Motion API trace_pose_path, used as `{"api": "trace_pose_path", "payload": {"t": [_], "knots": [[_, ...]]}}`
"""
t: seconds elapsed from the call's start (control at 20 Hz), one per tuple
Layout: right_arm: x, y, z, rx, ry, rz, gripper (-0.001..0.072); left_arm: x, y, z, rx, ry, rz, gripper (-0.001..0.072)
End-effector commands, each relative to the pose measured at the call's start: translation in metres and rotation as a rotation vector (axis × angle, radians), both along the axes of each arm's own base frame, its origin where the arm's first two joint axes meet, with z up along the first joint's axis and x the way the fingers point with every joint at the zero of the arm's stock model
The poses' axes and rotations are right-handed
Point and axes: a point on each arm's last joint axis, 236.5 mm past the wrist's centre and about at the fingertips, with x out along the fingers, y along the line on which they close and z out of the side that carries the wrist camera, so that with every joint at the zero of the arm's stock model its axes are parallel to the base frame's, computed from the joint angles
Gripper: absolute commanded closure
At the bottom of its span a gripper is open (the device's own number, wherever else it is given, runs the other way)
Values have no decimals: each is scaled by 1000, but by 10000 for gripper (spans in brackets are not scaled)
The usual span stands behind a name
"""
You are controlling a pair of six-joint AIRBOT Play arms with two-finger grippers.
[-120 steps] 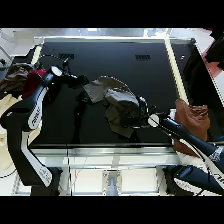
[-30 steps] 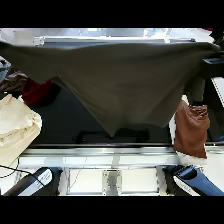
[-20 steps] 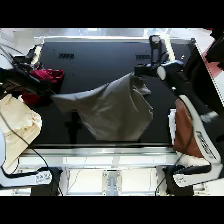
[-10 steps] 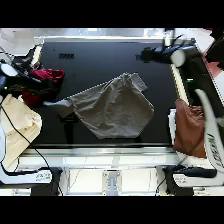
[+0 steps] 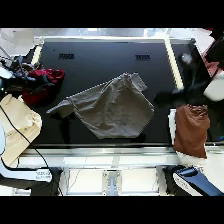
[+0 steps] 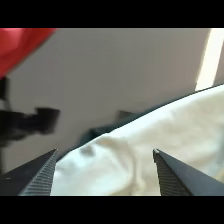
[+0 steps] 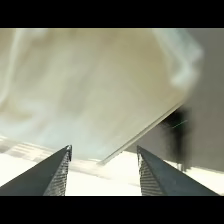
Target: Fold the shirts.
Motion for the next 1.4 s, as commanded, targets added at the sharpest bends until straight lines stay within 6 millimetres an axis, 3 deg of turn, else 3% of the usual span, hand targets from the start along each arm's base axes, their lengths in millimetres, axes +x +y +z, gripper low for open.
{"api": "trace_pose_path", "payload": {"t": [0.0,0.15,0.2,0.3,0.4,0.6,0.7,0.9,1.05,1.1,1.15,1.35], "knots": [[-61,62,-68,328,226,-72,261,9,-17,-33,-128,56,23,-6],[-107,99,-121,360,361,-66,260,8,-19,-62,-114,90,-33,-7],[-113,108,-131,362,366,-92,260,8,-18,-68,-109,93,-45,-6],[-106,127,-138,411,310,-179,260,10,-18,-75,-100,90,-55,-7],[-83,143,-139,491,242,-304,260,13,-22,-77,-84,75,-75,-6],[-90,168,-194,436,355,-396,261,18,-54,-77,-47,42,-183,-6],[-92,179,-209,401,382,-387,261,23,-64,-76,-36,23,-192,-6],[-54,190,-211,430,287,-437,269,26,-66,-76,-29,11,-192,-6],[-47,196,-215,425,290,-446,299,25,-65,-76,-25,14,-194,-6],[-42,197,-213,435,270,-452,517,23,-66,-77,-27,20,-198,-4],[-32,197,-207,456,232,-464,689,21,-67,-78,-31,29,-204,-4],[-12,205,-163,518,101,-388,697,2,-49,-86,-41,125,-175,-3]]}}
